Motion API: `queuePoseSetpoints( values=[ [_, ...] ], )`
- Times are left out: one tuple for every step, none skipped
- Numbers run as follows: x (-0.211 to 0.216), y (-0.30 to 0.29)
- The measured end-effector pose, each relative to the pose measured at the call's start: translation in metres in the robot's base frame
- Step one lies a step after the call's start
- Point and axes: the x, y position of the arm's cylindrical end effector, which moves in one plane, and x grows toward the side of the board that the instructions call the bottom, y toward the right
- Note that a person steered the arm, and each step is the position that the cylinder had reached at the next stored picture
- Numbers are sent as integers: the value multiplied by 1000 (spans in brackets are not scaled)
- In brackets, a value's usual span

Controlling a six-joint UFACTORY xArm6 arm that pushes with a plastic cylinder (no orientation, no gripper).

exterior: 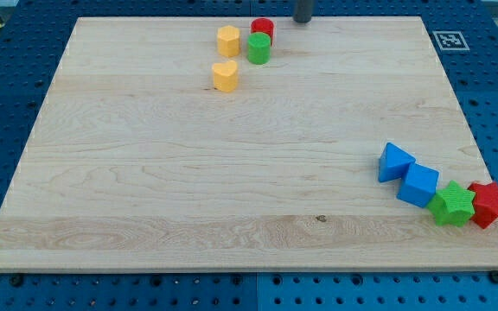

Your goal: Move the yellow hexagon a bit down

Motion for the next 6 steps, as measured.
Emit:
queuePoseSetpoints(
  values=[
    [0,-28],
    [0,-53],
    [0,-80],
    [11,-94],
    [37,-96],
    [66,-96]
  ],
)
